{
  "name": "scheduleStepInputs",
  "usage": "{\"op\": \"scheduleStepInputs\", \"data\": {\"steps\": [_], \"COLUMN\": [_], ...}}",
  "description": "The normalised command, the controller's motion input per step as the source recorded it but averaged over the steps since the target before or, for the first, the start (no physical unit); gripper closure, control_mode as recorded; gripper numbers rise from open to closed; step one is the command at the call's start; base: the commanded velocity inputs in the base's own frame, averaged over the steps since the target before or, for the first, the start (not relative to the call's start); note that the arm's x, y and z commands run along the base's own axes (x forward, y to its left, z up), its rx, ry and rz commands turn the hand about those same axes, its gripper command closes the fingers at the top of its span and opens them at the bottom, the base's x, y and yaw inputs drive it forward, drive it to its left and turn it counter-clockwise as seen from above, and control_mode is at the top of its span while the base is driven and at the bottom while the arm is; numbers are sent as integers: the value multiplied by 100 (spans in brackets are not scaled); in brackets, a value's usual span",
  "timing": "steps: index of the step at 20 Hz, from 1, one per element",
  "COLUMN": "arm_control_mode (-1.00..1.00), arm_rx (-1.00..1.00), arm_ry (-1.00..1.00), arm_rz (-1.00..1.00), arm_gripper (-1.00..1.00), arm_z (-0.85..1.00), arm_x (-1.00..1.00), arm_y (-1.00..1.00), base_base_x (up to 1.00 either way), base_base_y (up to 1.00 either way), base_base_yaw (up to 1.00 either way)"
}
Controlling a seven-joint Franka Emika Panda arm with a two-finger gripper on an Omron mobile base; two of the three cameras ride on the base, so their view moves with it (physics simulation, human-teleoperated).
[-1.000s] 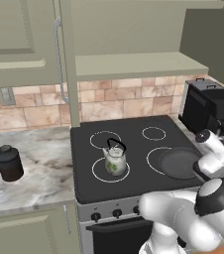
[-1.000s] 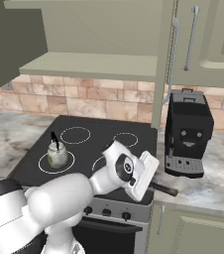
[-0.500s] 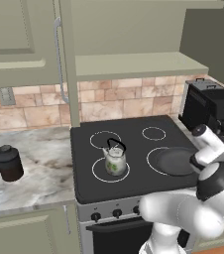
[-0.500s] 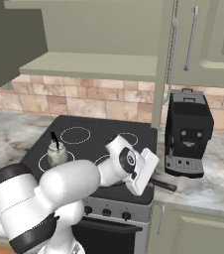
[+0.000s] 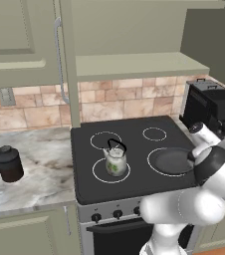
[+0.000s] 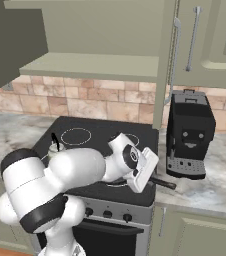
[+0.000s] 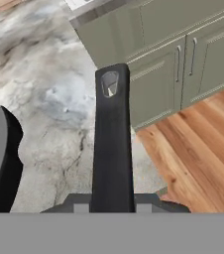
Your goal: Pick the pan from the cabinet and place it on the stove. Then turn on the stove burner for the pan.
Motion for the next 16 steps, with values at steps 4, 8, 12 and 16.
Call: {"op": "scheduleStepInputs", "data": {"steps": [4, 8, 12, 16], "arm_control_mode": [-100, -100, -100, -100], "arm_rx": [0, 0, -1, -3], "arm_ry": [-3, -6, -10, -11], "arm_rz": [-6, -5, -4, -3], "arm_gripper": [100, 100, 100, 100], "arm_z": [-27, -35, -46, -47], "arm_x": [29, 25, 19, 14], "arm_y": [17, 17, 14, 14], "base_base_x": [0, 0, 0, 0], "base_base_y": [0, 0, 0, 0], "base_base_yaw": [0, 0, 0, 0]}}
